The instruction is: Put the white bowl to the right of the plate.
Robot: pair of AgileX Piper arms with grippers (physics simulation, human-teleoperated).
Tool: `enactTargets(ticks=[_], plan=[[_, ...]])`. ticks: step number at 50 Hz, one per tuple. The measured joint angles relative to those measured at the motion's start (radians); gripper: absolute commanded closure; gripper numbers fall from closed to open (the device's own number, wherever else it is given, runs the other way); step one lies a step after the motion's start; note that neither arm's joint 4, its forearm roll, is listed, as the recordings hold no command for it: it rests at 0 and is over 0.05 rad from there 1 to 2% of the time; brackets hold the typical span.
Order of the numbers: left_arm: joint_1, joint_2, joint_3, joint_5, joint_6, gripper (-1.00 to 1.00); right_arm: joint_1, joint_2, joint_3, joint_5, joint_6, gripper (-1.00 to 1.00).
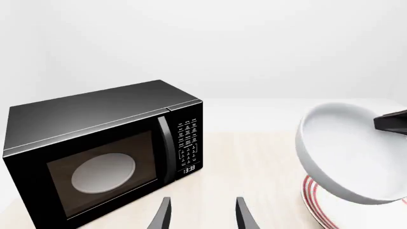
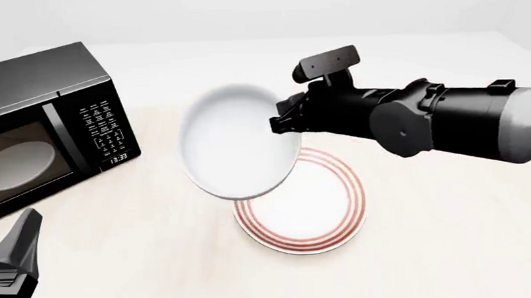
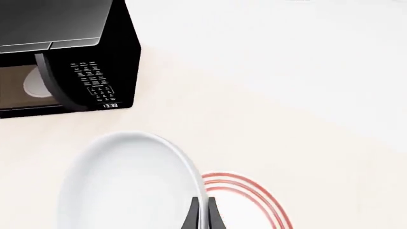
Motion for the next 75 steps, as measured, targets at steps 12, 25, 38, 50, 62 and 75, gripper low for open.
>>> enactTargets(ticks=[12,25,38,50,62,75], plan=[[0.0,0.0,0.0,0.0,0.0,-1.0,-0.127,-0.113,0.109,-0.019,0.01,1.0],[0.0,0.0,0.0,0.0,0.0,-1.0,-0.263,-0.232,0.235,-0.05,0.043,1.0],[0.0,0.0,0.0,0.0,0.0,-1.0,-0.417,-0.345,0.351,-0.069,0.078,1.0],[0.0,0.0,0.0,0.0,0.0,-1.0,-0.553,-0.384,0.426,-0.1,0.097,1.0],[0.0,0.0,0.0,0.0,0.0,-1.0,-0.659,-0.389,0.466,-0.119,0.105,1.0],[0.0,0.0,0.0,0.0,0.0,-1.0,-0.747,-0.332,0.491,-0.174,0.125,1.0]])
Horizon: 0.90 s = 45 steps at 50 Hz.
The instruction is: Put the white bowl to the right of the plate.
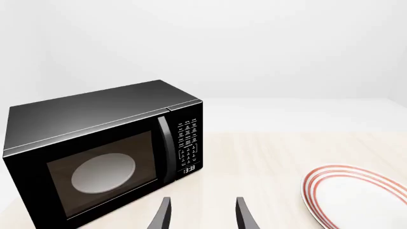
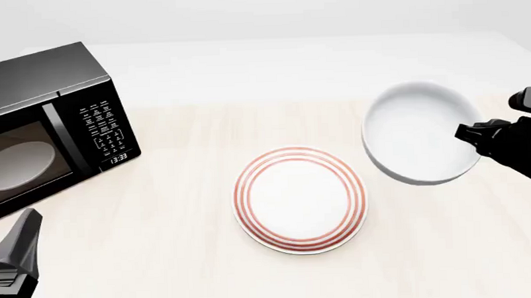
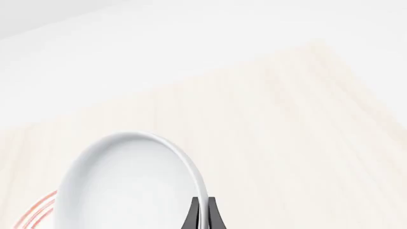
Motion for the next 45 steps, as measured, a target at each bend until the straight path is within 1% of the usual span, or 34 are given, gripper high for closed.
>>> enactTargets(ticks=[23,45], plan=[[0.0,0.0,0.0,0.0,0.0,-1.0,-0.112,0.18,0.045,-0.147,0.036,1.0],[0.0,0.0,0.0,0.0,0.0,-1.0,-0.186,0.317,0.093,-0.267,0.057,1.0]])
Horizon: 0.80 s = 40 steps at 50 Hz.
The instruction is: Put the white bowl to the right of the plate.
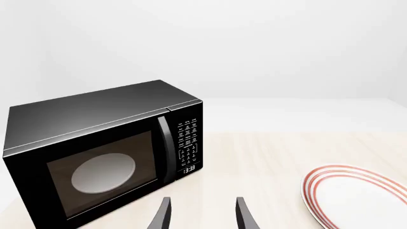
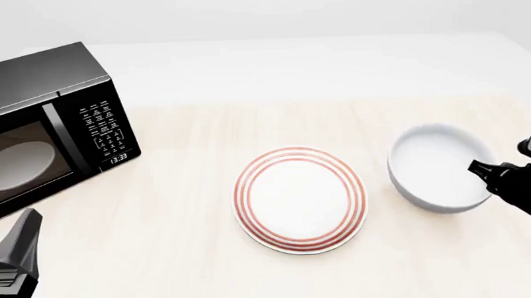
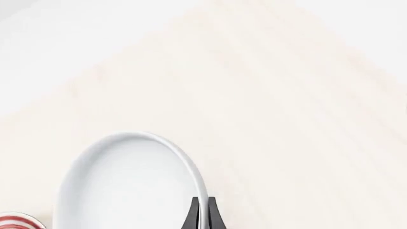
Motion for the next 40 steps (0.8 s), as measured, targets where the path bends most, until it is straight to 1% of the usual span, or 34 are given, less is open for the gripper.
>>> enactTargets(ticks=[18,24,25,32,40], plan=[[0.0,0.0,0.0,0.0,0.0,-1.0,-0.027,0.098,0.009,-0.088,0.006,1.0],[0.0,0.0,0.0,0.0,0.0,-1.0,-0.027,0.11,0.012,-0.107,0.013,1.0],[0.0,0.0,0.0,0.0,0.0,-1.0,-0.026,0.109,0.013,-0.108,0.015,-1.0],[0.0,0.0,0.0,0.0,0.0,-1.0,-0.003,0.044,0.029,-0.077,0.034,-1.0],[0.0,0.0,0.0,0.0,0.0,-1.0,0.022,-0.131,0.04,0.033,0.04,-1.0]])
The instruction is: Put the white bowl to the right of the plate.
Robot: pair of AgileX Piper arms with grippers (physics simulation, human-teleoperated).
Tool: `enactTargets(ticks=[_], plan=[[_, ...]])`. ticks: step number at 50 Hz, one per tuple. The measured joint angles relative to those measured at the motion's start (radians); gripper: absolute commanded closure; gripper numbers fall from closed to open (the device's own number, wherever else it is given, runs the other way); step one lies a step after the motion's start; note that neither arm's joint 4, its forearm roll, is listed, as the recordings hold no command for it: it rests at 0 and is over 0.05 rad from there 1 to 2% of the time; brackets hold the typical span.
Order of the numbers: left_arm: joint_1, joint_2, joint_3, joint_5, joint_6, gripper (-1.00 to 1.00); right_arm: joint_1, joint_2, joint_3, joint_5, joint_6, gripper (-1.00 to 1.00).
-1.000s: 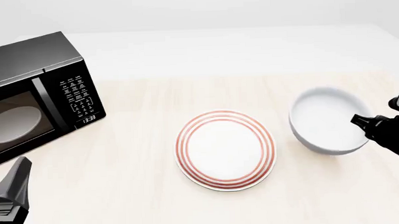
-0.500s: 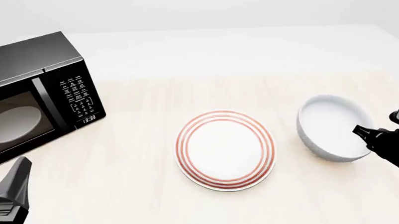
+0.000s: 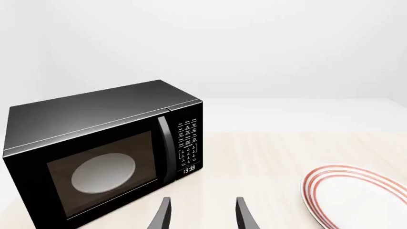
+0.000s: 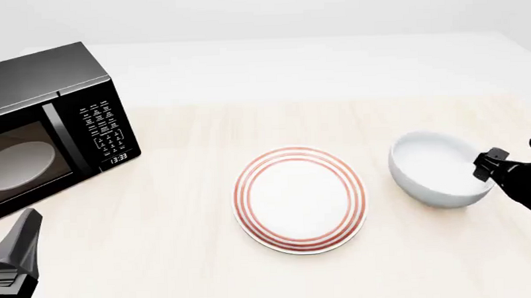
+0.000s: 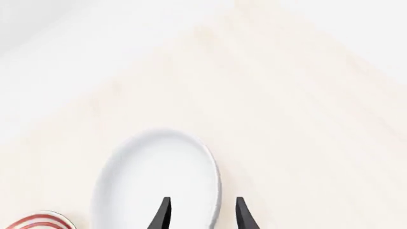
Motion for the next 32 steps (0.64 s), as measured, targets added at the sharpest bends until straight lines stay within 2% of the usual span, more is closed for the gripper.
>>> enactTargets(ticks=[13,19,26,32], plan=[[0.0,0.0,0.0,0.0,0.0,-1.0,0.059,-0.379,-0.01,0.265,-0.017,-1.0],[0.0,0.0,0.0,0.0,0.0,-1.0,0.108,-0.56,-0.021,0.377,-0.049,-1.0],[0.0,0.0,0.0,0.0,0.0,-1.0,0.163,-0.775,0.004,0.46,-0.098,-1.0],[0.0,0.0,0.0,0.0,0.0,-1.0,0.178,-0.946,0.06,0.5,-0.129,-1.0]])
